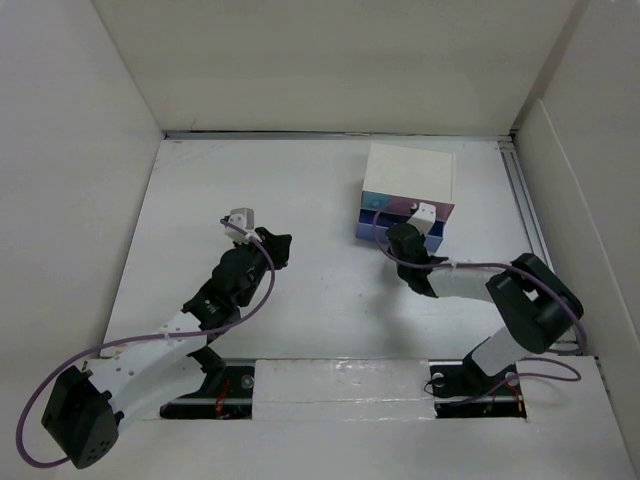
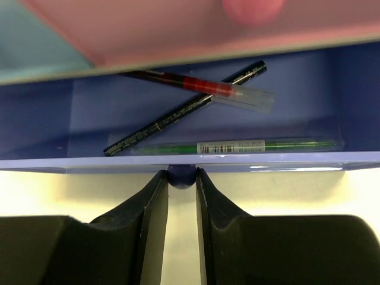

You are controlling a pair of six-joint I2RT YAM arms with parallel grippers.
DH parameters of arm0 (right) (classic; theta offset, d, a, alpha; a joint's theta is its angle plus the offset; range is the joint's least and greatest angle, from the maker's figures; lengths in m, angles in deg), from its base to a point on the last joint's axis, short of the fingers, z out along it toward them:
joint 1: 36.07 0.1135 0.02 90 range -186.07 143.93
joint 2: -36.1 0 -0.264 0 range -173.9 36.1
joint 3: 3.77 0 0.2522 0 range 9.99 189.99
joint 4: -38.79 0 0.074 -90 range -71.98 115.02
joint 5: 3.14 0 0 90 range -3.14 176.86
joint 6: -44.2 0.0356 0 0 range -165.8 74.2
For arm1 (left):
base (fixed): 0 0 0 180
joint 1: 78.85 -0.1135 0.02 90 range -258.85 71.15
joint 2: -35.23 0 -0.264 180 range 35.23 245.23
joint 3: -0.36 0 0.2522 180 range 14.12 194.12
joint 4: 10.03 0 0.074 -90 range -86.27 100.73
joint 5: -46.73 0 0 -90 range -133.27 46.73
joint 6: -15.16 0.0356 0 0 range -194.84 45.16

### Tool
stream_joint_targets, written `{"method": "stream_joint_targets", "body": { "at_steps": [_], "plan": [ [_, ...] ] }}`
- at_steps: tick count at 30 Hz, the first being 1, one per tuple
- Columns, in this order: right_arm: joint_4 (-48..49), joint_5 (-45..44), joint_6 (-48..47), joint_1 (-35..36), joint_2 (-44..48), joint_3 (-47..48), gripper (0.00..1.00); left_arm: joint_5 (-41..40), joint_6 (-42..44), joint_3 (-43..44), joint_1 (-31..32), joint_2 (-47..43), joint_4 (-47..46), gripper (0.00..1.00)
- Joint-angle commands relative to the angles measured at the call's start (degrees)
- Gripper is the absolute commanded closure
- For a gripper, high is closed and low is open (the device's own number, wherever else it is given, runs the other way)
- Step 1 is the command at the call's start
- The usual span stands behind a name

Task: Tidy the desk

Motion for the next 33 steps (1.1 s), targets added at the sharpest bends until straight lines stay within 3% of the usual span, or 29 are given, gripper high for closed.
{"method": "stream_joint_targets", "body": {
  "at_steps": [1,11,23,27,28,29,31,32,33],
  "plan": [
    [5.3,-1.3,-0.1,-1.9,-3.0,4.6,0.89,0.0,-0.2,-0.3,-0.1,0.1,-2.7,0.85],
    [7.7,-1.5,0.3,-6.4,-7.1,8.3,0.89,-0.5,-0.1,-0.1,-0.1,0.0,-2.5,0.85],
    [8.4,-0.8,0.5,-8.3,-9.1,10.4,0.77,-0.7,-0.1,-0.2,-0.1,0.3,-2.5,0.85],
    [7.8,-1.4,-0.1,-6.1,-5.1,7.4,0.58,-0.7,-0.1,-0.1,-0.1,0.4,-2.5,0.82],
    [7.3,-0.7,0.1,-4.3,-1.4,4.8,0.43,-0.7,-0.1,0.0,-0.1,0.6,-2.3,0.71],
    [7.3,-0.7,0.1,-4.3,-1.4,4.8,0.42,-0.7,-0.1,0.0,-0.1,0.6,-2.3,0.71],
    [6.7,1.3,-0.2,-2.8,2.8,2.7,0.28,-0.5,-0.1,0.1,-0.1,0.6,-2.3,0.62],
    [4.8,1.8,-1.1,-2.1,4.1,1.4,0.16,-0.4,-0.1,0.1,-0.1,0.6,-2.1,0.53],
    [3.2,2.3,-1.3,-0.7,5.4,1.1,0.11,-0.3,0.0,0.1,-0.1,0.4,-2.1,0.48]
  ]
}}
